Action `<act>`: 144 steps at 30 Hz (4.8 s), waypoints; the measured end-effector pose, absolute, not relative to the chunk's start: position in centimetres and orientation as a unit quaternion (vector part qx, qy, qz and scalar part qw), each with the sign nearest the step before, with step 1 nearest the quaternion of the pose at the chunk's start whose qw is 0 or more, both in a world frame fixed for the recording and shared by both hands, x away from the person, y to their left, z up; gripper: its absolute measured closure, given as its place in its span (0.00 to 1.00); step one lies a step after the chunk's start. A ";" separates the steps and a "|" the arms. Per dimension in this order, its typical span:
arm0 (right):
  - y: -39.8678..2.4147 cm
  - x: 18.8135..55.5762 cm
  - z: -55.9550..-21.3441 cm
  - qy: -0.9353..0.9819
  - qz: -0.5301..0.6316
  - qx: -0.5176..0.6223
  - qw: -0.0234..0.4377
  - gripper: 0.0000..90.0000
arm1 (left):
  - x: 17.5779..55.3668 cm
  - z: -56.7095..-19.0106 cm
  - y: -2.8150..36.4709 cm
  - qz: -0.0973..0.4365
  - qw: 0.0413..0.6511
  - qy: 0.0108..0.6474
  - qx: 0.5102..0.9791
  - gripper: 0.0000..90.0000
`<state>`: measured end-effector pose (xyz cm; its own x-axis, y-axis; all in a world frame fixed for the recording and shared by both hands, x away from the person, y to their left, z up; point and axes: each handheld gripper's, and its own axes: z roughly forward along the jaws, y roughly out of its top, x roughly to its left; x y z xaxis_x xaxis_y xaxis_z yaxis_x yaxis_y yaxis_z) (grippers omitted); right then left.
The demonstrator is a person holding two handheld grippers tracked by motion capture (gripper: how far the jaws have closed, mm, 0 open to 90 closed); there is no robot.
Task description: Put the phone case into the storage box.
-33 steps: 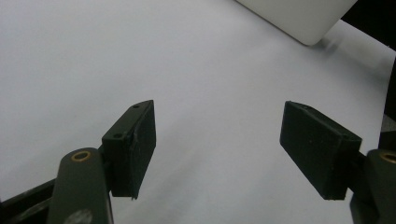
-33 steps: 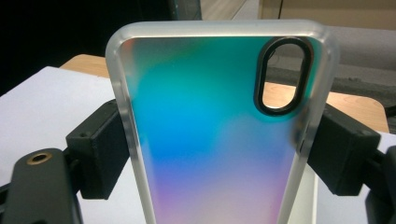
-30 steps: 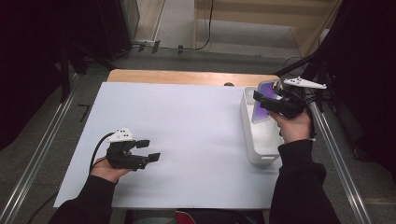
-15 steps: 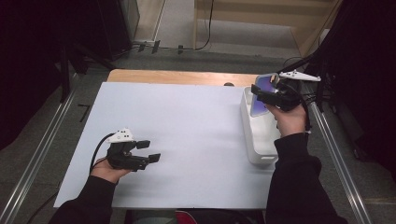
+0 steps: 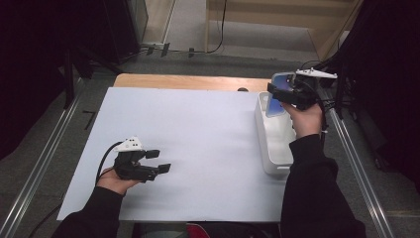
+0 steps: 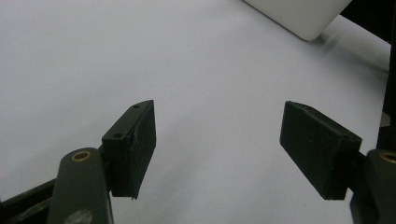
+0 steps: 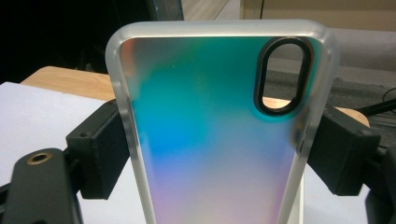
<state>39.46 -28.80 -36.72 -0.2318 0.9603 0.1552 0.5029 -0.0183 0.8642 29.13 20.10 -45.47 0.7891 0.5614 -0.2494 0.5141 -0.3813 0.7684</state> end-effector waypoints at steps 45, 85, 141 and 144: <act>-28.5 46.4 -39.4 0.612 0.388 0.630 0.281 0.16 | 29.1 -45.5 20.1 0.027 0.451 0.325 0.831 0.30; -27.9 46.0 -42.6 0.615 0.379 0.636 0.274 0.16 | 29.1 -45.6 20.0 0.029 0.450 0.324 0.831 0.30; -28.1 46.2 -43.8 0.634 0.346 0.649 0.241 0.02 | 29.1 -45.7 19.8 0.029 0.449 0.322 0.833 0.30; -28.1 46.4 -43.7 0.636 0.345 0.648 0.236 0.02 | 29.1 -45.7 19.9 0.028 0.449 0.322 0.833 0.30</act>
<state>46.37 -28.07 -43.74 -0.0488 0.9879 0.1470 0.6617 -0.0783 0.7456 29.08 19.86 -45.65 0.7911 0.5618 -0.2418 0.5112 -0.3903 0.7657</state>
